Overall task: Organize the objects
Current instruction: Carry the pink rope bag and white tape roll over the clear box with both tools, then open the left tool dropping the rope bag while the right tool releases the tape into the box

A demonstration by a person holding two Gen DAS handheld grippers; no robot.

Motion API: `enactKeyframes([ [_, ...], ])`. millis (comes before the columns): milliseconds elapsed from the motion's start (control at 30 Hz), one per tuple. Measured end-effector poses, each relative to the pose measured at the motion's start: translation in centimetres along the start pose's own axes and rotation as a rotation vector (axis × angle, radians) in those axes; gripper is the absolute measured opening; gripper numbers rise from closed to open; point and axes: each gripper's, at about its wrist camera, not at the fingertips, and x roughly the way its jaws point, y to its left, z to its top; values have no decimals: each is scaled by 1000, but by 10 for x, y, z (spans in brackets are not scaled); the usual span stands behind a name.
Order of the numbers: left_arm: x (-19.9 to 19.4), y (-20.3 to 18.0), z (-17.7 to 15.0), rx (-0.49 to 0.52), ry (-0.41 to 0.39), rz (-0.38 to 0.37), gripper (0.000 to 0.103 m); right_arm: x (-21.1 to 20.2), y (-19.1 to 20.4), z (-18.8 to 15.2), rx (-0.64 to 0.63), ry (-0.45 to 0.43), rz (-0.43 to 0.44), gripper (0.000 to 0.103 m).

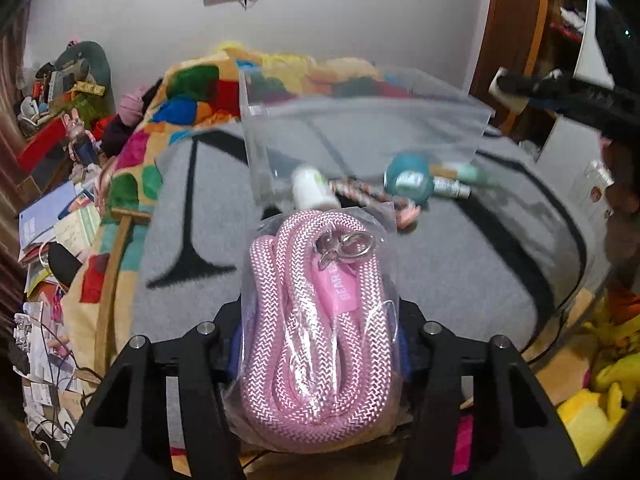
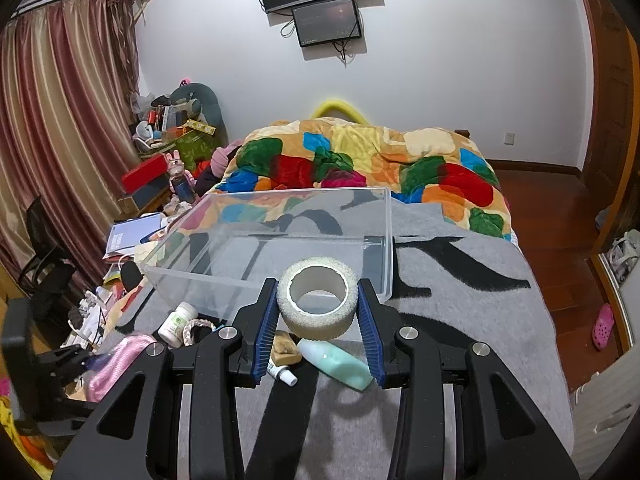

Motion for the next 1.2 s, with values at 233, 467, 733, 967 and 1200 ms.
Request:
enactKeyframes([
  [233,-40,14,49,-53,-159,-47,55,6,-6,20,13,-13,18,35],
  [467,-32,22,102,-92,-228,-60,55,37,-2,44,7,28,30,35],
  [733,26,27,140,-135,-126,-102,55,87,3,44,0,161,12,35],
  [967,72,24,158,-137,-6,-105,55,114,18,28,-100,252,-31,35],
  [1200,71,16,151,-118,3,-115,57,95,27,27,-145,202,-34,44],
])
